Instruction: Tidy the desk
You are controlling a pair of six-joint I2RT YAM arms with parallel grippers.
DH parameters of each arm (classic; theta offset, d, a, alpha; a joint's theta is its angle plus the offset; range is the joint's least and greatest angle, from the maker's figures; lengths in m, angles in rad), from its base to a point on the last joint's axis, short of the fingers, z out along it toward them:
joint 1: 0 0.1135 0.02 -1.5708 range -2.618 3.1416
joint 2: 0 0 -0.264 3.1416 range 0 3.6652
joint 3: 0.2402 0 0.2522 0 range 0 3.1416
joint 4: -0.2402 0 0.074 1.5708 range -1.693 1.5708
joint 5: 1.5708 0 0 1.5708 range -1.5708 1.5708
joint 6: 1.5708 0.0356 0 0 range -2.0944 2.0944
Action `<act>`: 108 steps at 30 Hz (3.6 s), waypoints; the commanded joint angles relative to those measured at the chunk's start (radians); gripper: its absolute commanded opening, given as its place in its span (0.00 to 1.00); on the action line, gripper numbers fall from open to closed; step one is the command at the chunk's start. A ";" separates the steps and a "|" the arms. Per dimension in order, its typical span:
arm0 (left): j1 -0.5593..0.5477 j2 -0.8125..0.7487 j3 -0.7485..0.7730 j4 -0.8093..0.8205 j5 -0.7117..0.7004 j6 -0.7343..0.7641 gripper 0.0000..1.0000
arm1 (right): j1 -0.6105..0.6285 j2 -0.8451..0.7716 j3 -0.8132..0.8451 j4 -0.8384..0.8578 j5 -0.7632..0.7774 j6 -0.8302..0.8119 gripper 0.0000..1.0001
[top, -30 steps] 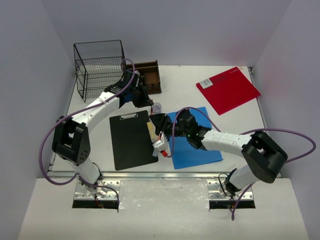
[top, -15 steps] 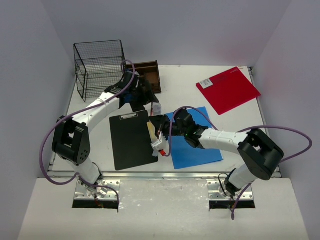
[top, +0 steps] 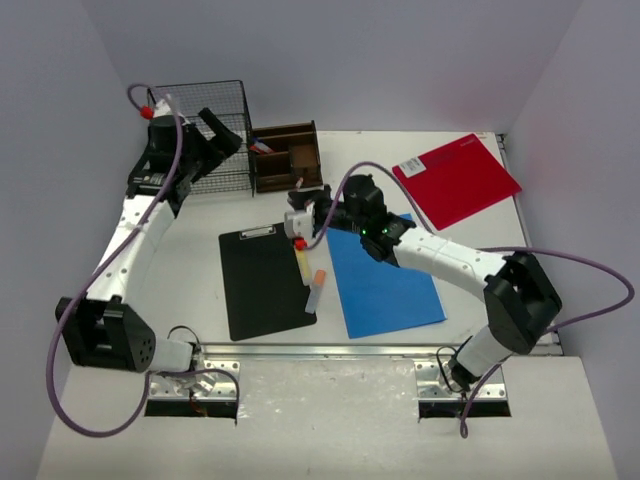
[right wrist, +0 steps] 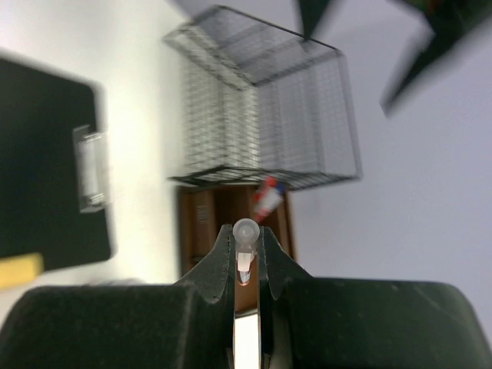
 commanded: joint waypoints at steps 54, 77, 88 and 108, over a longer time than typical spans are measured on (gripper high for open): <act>0.064 -0.286 -0.319 0.223 -0.033 0.277 1.00 | -0.192 0.808 0.946 0.172 0.161 0.894 0.00; 0.064 -0.306 -0.350 0.164 0.026 0.294 1.00 | -0.157 0.821 1.029 0.051 0.130 0.909 0.79; -0.037 -0.373 -0.446 0.203 0.090 0.384 0.90 | -0.176 0.369 0.651 -0.053 0.106 0.981 0.82; -0.469 0.086 -0.363 0.033 0.077 0.205 0.79 | -0.471 -0.257 -0.094 -0.450 0.165 1.129 0.86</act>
